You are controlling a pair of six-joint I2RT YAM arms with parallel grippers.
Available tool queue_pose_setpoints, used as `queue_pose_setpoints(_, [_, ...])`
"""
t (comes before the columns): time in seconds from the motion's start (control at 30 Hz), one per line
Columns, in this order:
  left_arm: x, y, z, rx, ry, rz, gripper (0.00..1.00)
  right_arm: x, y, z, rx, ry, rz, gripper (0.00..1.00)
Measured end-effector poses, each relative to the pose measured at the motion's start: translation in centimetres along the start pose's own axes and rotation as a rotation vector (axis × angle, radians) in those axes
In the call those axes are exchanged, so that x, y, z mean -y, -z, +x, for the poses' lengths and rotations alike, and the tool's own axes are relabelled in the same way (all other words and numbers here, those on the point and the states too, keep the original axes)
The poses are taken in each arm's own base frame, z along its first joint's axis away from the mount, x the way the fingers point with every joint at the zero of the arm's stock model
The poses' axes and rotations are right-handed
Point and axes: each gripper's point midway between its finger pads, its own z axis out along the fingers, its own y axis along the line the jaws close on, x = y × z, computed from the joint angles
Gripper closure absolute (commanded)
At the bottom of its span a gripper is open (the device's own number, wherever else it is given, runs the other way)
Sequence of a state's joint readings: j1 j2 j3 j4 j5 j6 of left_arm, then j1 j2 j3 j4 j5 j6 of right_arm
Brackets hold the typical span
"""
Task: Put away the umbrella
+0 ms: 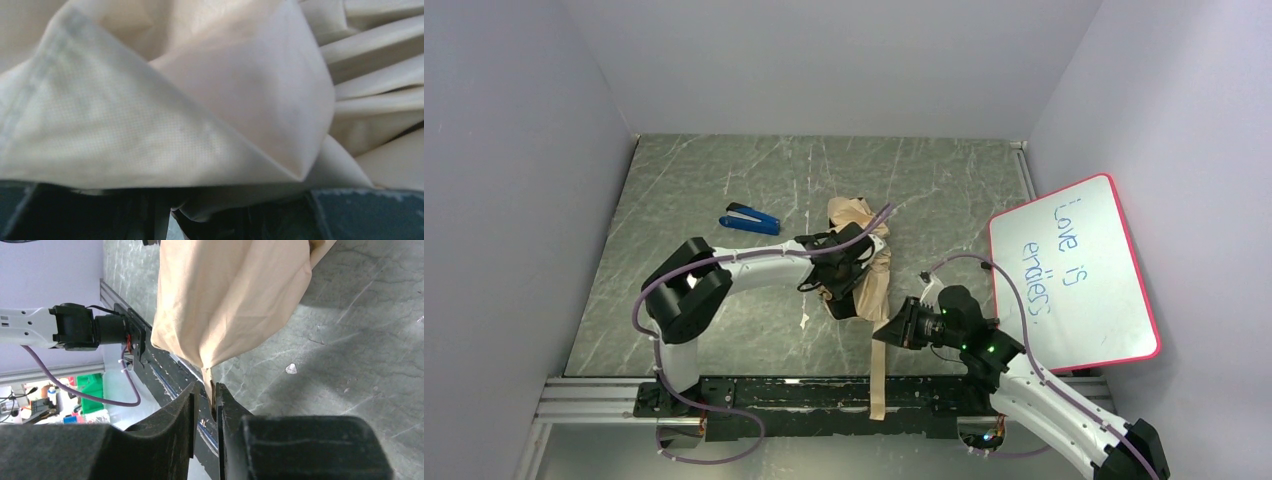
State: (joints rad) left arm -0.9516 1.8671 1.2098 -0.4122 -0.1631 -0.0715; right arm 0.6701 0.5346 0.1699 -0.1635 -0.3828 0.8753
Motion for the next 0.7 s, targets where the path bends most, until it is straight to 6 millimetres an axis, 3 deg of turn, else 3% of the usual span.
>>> queue_pose_setpoints(0.1, [-0.1, -0.1, -0.3, 0.003, 0.006, -0.001, 0.55, 0.2, 0.0, 0.3, -0.015, -0.005, 0.009, 0.68])
queue_pose_setpoints(0.2, [-0.1, -0.3, -0.3, 0.001, 0.011, 0.000, 0.55, 0.9, 0.0, 0.9, -0.039, -0.011, 0.037, 0.69])
queue_pose_setpoints(0.4, [-0.1, -0.5, -0.3, -0.001, 0.023, 0.004, 0.56, 1.6, 0.1, 1.3, -0.061, -0.012, 0.079, 0.87])
queue_pose_setpoints(0.6, [-0.4, -0.8, -0.7, 0.000, 0.038, 0.002, 0.57, 1.1, -0.2, 1.8, -0.078, -0.015, 0.056, 1.00])
queue_pose_setpoints(0.7, [-0.5, -1.1, -1.0, 0.002, 0.045, -0.002, 0.57, 0.6, -0.3, 2.3, -0.090, -0.009, 0.043, 1.00])
